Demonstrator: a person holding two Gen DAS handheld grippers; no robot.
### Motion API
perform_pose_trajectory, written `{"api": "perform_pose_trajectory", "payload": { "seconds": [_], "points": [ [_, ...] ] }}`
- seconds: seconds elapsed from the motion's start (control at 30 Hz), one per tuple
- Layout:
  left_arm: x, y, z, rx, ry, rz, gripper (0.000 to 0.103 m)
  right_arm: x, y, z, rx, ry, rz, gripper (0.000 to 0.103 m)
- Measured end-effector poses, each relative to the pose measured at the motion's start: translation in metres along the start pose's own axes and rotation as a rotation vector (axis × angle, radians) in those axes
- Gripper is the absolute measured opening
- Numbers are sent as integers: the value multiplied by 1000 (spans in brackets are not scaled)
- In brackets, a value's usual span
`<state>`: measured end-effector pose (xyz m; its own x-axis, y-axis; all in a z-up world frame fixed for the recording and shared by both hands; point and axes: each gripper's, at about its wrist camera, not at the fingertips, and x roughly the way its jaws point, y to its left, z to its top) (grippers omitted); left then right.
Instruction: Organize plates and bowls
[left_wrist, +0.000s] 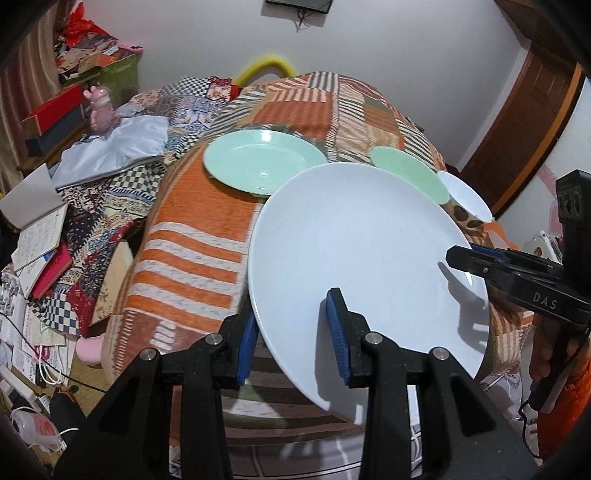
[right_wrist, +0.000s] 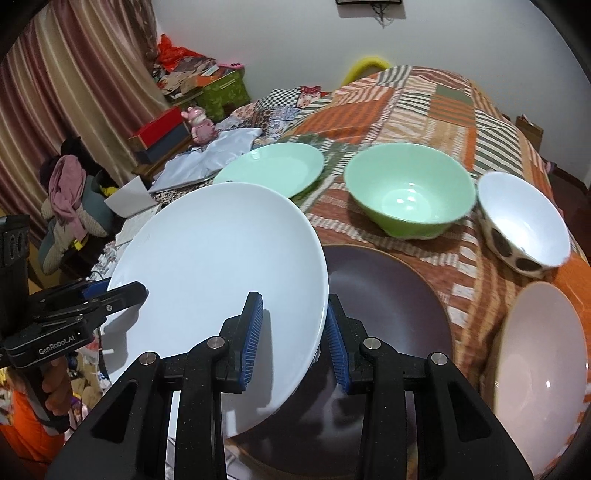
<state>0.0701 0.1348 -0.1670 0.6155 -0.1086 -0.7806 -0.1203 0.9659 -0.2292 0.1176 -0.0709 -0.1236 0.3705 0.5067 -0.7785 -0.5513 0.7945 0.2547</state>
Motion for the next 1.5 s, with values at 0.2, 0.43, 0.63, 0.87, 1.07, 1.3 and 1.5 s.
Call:
{"api": "perform_pose_trajectory", "payload": {
  "seconds": [0.2,0.43,0.63,0.87,1.07,1.3,1.5],
  "points": [
    [8,-16,0,26,14,-25,35,-8,-15,-10,45,-8,-18,32],
    [23,-32,-2,49,48,-50,35,-12,-29,-24,95,-4,-43,32],
    [37,-37,-5,56,77,-62,35,-8,-36,-33,109,7,-82,32],
    [49,-40,-6,53,96,-70,35,-8,-37,-38,98,4,-128,32],
    [56,-39,-2,48,99,-72,35,-7,-37,-41,98,3,-157,32],
    [62,-42,-1,65,99,-69,35,-6,-44,-49,152,8,-155,32],
    [67,-45,1,65,96,-71,35,-10,-46,-51,184,-13,-145,32]
  ]
}}
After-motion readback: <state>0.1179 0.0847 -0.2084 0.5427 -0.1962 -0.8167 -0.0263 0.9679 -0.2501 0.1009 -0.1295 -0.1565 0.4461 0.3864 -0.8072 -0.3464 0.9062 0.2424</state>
